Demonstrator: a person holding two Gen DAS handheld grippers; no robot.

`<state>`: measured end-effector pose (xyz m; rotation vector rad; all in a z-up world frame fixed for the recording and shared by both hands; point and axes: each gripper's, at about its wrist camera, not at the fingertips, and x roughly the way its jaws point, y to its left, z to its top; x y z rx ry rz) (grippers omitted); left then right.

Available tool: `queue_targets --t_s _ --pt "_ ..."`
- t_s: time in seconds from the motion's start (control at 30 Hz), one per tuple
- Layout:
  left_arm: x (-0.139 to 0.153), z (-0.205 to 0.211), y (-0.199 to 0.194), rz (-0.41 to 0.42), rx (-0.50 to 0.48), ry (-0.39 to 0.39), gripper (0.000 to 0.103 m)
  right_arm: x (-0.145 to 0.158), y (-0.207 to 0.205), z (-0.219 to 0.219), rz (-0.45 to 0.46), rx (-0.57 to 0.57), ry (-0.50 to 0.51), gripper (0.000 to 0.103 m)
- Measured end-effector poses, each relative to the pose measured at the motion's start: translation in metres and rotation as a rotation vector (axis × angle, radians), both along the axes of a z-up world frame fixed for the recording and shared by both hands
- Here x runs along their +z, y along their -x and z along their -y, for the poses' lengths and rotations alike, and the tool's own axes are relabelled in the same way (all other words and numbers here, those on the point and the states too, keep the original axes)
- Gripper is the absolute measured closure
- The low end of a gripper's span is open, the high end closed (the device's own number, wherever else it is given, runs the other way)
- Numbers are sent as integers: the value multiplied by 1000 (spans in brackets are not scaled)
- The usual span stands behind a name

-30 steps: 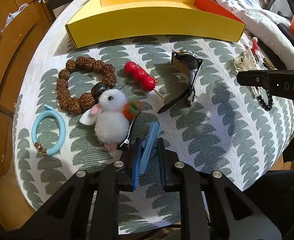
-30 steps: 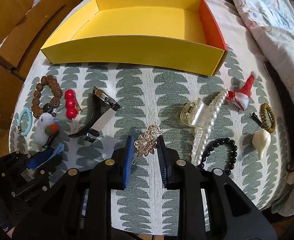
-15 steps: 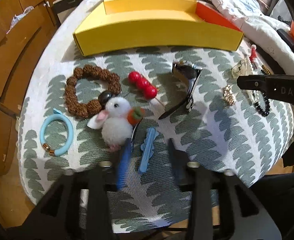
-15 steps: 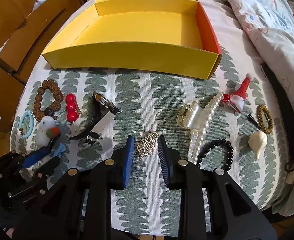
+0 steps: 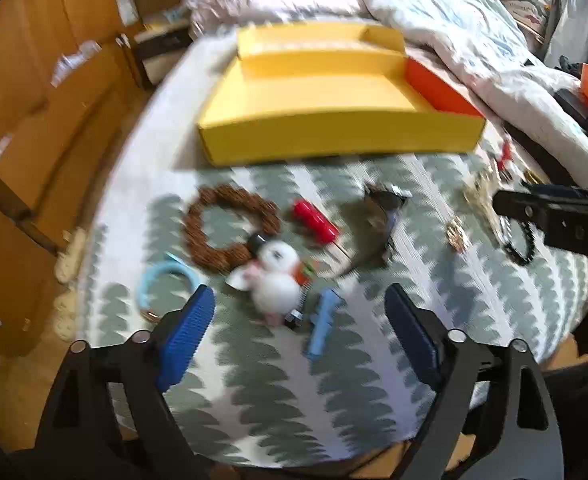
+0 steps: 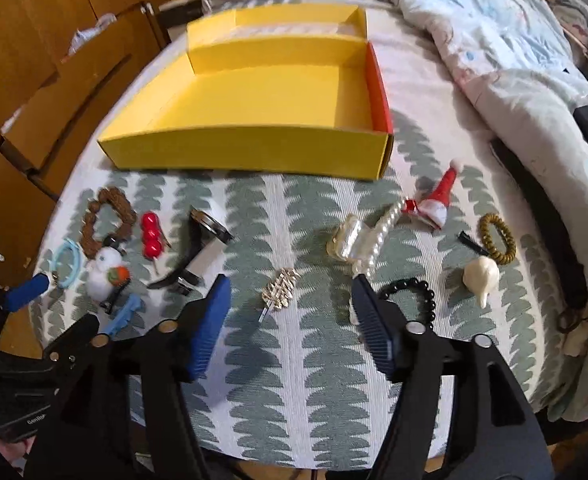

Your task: Organize jewelry

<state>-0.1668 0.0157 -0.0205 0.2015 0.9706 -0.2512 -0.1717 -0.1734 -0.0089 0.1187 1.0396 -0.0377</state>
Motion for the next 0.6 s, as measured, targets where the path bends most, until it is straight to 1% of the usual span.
queue_targets --t_s 0.03,0.1,0.17,0.23,0.33,0.4,0.47,0.5,0.57,0.6 --pt "4 -1 1 25 12 -9 15 1 3 0 19 -4 -2 23" --pt "11 -4 4 63 23 0 12 1 7 -1 52 -6 -1 19" --pt "17 -7 6 85 44 8 12 -1 8 -4 51 -12 27 17" --pt "22 -9 8 102 41 32 9 0 11 -8 84 1 28 13" --pt "27 -9 12 150 62 20 8 0 12 -16 88 6 71 11" --pt "29 -10 14 160 54 36 8 2 17 -22 121 15 89 7" --pt "29 -10 16 177 62 32 7 -1 21 -26 120 8 123 7" --pt "29 -10 16 172 63 32 7 -1 23 -28 127 6 134 7" --pt "30 -10 18 171 44 57 7 -4 30 -31 140 14 143 6" --pt "30 -10 19 178 42 54 6 -5 32 -31 136 12 148 6"
